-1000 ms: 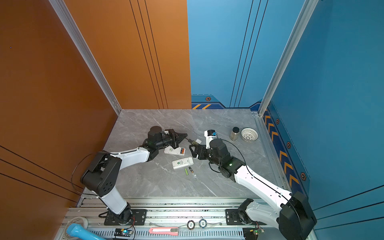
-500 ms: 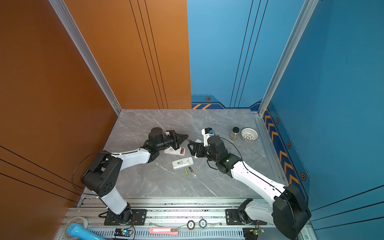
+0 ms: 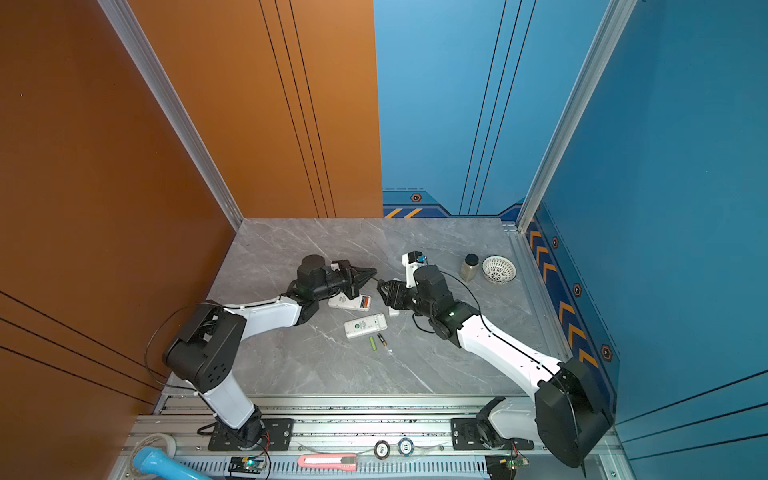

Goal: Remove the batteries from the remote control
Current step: 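Lower the left gripper onto the remote while the right swings the screwdriver over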

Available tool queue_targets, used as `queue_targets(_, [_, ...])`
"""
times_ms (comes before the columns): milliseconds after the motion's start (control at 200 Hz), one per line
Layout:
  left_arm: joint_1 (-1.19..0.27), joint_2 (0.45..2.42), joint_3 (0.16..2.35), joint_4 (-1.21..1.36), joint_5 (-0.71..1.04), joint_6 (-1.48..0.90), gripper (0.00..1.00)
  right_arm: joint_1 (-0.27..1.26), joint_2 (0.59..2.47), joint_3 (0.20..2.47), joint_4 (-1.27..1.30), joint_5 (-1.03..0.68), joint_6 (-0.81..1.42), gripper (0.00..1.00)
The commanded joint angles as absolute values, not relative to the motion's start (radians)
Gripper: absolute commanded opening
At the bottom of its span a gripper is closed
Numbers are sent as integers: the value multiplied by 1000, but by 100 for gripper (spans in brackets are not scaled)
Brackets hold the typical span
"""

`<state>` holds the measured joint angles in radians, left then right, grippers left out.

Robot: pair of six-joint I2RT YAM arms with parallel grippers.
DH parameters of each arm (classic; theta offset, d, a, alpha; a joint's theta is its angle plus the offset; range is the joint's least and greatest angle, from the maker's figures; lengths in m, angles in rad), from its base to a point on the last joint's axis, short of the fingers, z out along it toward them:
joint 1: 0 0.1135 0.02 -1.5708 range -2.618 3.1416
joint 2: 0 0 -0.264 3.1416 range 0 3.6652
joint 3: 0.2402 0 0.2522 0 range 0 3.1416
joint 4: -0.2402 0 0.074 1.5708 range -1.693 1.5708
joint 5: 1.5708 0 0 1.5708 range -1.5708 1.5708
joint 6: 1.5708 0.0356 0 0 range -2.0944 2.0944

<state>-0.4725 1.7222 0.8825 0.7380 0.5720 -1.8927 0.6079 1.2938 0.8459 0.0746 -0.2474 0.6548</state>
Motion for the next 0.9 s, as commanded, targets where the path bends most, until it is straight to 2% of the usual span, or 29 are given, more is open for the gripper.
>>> queue_targets(0, [-485,1732,873,770,612,-1880,0,596,1310,881,107,-264,659,45])
queue_targets(180, [-478,1744,859,784,630,-1870,0,595,1348,913,91,-304,675,14])
queue_targets(245, [-468,1744,856,785,636,-1854,0,598,1361,923,86,-323,687,6])
queue_targets(280, [-460,1744,854,785,640,-1847,19,600,1365,931,71,-320,693,2])
queue_targets(300, [-454,1745,854,785,642,-1845,27,603,1367,935,57,-314,697,0])
queue_targets(435, [-402,1742,854,787,641,-1803,67,628,1360,966,-34,-232,716,0])
queue_targets(566, [-335,1734,867,727,655,-1708,81,645,1356,1047,-237,-87,733,0])
queue_targets(601, [-317,1728,882,681,665,-1667,91,643,1356,1071,-298,-34,741,0])
queue_targets(761, [-260,1694,1007,339,664,-1331,96,589,1367,1153,-474,4,788,0])
queue_targets(841, [-256,1682,1141,54,623,-1052,96,548,1407,1217,-544,-50,757,0])
queue_targets(896, [-268,1679,1250,-162,571,-779,96,517,1438,1261,-581,-108,733,0])
